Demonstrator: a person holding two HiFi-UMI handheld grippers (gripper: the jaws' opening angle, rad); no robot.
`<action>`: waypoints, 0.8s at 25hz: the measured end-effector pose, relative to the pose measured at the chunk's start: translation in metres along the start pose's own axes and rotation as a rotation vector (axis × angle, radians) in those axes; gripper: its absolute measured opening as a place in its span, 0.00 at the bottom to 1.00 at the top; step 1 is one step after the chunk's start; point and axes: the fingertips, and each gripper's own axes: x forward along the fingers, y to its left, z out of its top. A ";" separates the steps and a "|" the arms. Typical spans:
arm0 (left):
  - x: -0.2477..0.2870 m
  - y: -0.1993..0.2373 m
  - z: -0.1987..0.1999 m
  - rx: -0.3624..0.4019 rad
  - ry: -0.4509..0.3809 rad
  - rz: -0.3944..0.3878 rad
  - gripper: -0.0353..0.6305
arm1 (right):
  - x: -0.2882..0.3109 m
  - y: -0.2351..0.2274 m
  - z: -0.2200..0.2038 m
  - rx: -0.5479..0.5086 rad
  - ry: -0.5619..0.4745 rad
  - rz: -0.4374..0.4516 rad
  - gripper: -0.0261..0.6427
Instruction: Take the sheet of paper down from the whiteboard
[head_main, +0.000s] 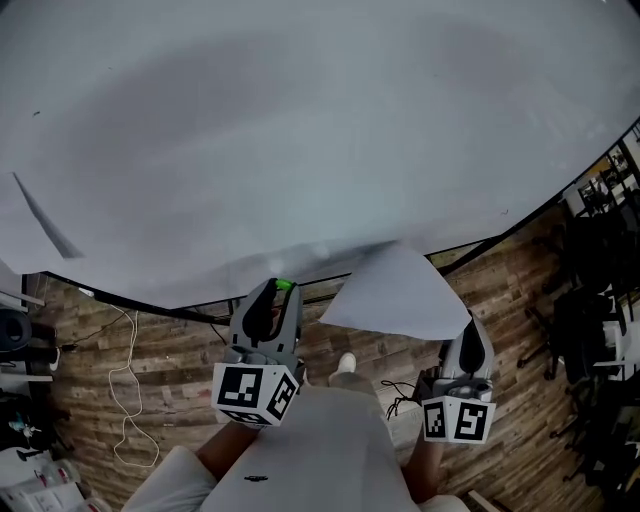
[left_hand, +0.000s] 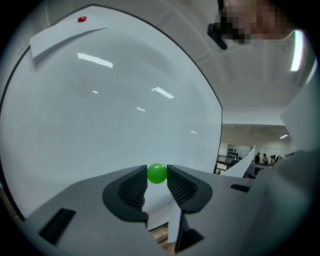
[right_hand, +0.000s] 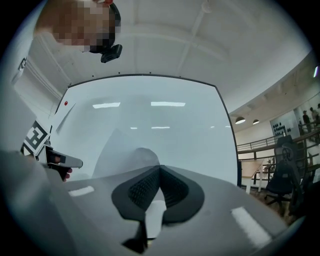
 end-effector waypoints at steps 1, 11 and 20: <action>0.001 -0.001 0.000 0.001 -0.001 -0.006 0.24 | -0.001 0.000 0.002 -0.010 -0.004 -0.002 0.05; 0.005 -0.007 -0.001 0.001 0.002 -0.050 0.24 | 0.000 0.008 0.001 -0.032 0.006 -0.012 0.05; 0.003 -0.013 0.003 0.018 -0.005 -0.067 0.24 | -0.001 0.007 -0.005 -0.024 0.024 -0.009 0.05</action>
